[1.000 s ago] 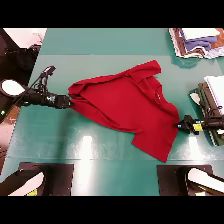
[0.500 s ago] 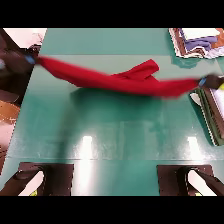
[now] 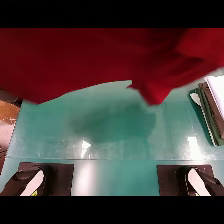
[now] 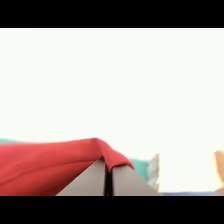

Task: Fold the shirts.

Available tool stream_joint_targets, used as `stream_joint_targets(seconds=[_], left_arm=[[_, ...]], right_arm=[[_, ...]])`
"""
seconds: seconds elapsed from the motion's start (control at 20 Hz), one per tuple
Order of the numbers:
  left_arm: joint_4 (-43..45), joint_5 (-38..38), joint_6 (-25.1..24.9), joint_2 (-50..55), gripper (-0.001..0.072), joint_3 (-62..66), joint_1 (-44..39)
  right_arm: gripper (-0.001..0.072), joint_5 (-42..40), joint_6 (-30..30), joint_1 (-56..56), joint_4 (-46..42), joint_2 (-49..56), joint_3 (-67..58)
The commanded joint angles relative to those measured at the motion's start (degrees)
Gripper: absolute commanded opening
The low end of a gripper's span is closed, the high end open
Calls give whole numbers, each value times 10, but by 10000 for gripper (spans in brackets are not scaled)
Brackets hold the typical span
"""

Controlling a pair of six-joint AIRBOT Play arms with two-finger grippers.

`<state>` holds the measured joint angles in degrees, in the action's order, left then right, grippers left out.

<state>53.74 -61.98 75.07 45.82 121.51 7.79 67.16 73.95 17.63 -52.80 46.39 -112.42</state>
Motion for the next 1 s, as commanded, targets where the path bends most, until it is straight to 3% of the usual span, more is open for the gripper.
stream_joint_targets(seconds=[0.0,0.2,0.35,0.6,0.75,0.95], left_arm=[[-3,-22,32,0,28,79,0],[1,-109,56,1,28,-15,0],[2,-115,55,8,28,-186,0],[2,-104,34,90,28,-428,0],[-1,-78,10,181,28,-486,0],[-41,40,-48,311,28,-488,0]], right_arm=[[17,34,11,67,-13,-19,-66],[17,56,11,80,8,-14,-10],[17,132,12,78,64,53,33],[17,189,17,-33,5,198,151],[16,159,17,-115,-76,294,209],[17,65,32,-144,-77,414,218]])
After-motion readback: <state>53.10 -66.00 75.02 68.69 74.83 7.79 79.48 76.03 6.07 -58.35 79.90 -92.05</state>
